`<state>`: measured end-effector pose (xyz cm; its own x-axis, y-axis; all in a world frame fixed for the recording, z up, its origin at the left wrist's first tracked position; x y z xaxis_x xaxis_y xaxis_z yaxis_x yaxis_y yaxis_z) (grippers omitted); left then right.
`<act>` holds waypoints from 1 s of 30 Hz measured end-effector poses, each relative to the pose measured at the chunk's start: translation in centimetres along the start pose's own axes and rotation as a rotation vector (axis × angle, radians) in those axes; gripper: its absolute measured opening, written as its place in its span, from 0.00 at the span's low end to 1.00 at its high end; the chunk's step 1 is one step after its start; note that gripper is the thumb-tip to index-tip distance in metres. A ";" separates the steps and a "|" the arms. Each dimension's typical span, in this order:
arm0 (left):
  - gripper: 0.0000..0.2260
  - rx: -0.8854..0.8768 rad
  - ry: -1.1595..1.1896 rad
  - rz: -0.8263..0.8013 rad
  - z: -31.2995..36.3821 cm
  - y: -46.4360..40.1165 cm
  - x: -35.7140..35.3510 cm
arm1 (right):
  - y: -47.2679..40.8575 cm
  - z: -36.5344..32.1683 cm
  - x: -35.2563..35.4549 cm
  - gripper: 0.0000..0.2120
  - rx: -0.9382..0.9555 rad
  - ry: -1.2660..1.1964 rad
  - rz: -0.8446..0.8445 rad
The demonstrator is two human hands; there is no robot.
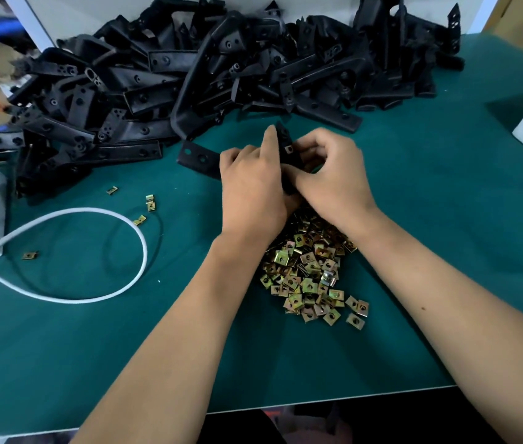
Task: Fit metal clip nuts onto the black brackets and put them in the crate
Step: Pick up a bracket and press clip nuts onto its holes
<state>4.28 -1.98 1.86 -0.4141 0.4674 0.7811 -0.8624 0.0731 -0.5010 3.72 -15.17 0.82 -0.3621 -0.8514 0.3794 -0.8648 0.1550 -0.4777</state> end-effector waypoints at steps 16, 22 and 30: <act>0.43 0.049 -0.046 0.003 -0.4 -0.3 -0.5 | 0.1 -0.1 1.0 0.18 -0.049 0.184 0.037; 0.40 0.096 -0.056 0.058 -0.7 -0.2 0.2 | 0.3 -1.1 0.7 0.31 0.044 0.170 0.029; 0.38 0.105 -0.054 0.009 -0.6 0.1 0.1 | 0.4 -1.5 -0.1 0.25 0.161 0.269 -0.022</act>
<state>4.32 -1.44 1.68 -0.4342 0.4197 0.7971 -0.8833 -0.0249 -0.4681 2.87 -14.27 1.83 -0.4418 -0.6870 0.5769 -0.8149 0.0383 -0.5784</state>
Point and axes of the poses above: each hand's wrist, its own y-axis away from the middle knuckle, its own x-axis out of the back of the hand, z = x × y, the point moved 6 cm from there along -y, towards the middle knuckle, and after that the axes turned 10 degrees about x, right-handed, at the moved point
